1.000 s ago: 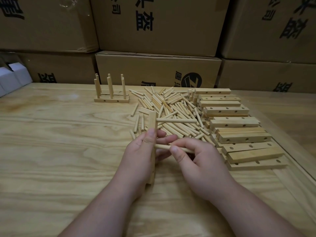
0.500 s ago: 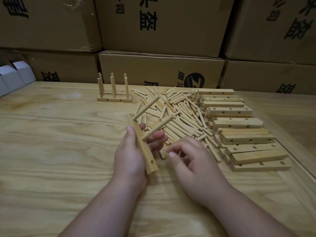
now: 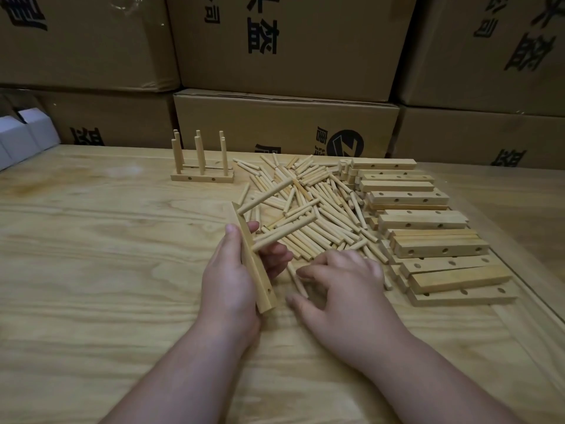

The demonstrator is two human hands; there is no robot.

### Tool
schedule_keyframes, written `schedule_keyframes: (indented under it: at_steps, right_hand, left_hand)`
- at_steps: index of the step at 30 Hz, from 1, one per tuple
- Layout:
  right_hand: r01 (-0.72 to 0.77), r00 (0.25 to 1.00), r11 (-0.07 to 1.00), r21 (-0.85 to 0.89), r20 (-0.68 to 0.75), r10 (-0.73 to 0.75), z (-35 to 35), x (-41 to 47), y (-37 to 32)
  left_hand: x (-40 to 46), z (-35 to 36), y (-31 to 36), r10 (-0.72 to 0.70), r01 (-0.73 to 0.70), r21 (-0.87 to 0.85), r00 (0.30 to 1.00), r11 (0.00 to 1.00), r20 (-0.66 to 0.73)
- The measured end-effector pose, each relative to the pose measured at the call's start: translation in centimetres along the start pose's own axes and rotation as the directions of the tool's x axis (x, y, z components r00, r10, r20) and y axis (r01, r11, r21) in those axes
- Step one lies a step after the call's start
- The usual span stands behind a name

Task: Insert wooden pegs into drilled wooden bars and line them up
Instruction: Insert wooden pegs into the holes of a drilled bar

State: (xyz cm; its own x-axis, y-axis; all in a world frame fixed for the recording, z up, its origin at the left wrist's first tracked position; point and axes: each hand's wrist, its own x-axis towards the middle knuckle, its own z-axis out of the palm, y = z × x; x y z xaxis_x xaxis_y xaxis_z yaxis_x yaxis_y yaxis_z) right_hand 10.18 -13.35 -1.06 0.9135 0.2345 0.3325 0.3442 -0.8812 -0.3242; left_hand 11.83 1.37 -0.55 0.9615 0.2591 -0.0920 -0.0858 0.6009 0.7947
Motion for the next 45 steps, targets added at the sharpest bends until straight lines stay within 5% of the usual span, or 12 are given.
schedule_keyframes:
  at_steps: [10, 20, 31, 45]
  right_hand:
    - [-0.121, 0.989, 0.993, -0.005, -0.088, 0.12, -0.1, 0.0, 0.2]
    - [-0.003, 0.958, 0.882, 0.471, -0.252, 0.137, -0.5, 0.1, 0.5]
    - [0.183, 0.969, 0.878, 0.442, -0.231, -0.086, -0.2, 0.0, 0.2]
    - [0.136, 0.973, 0.889, 0.437, -0.23, -0.036, -0.5, 0.1, 0.3]
  left_hand:
    - [0.0, 0.2, 0.7, 0.032, -0.032, 0.017, 0.999, 0.999, 0.016]
    - [0.1, 0.0, 0.8, -0.04, 0.034, -0.111, 0.998, 0.993, -0.055]
    - [-0.1, 0.3, 1.1, -0.041, 0.035, -0.094, 0.997, 0.995, -0.063]
    - [0.0, 0.1, 1.2, -0.039, 0.029, -0.124, 0.996, 0.992, -0.08]
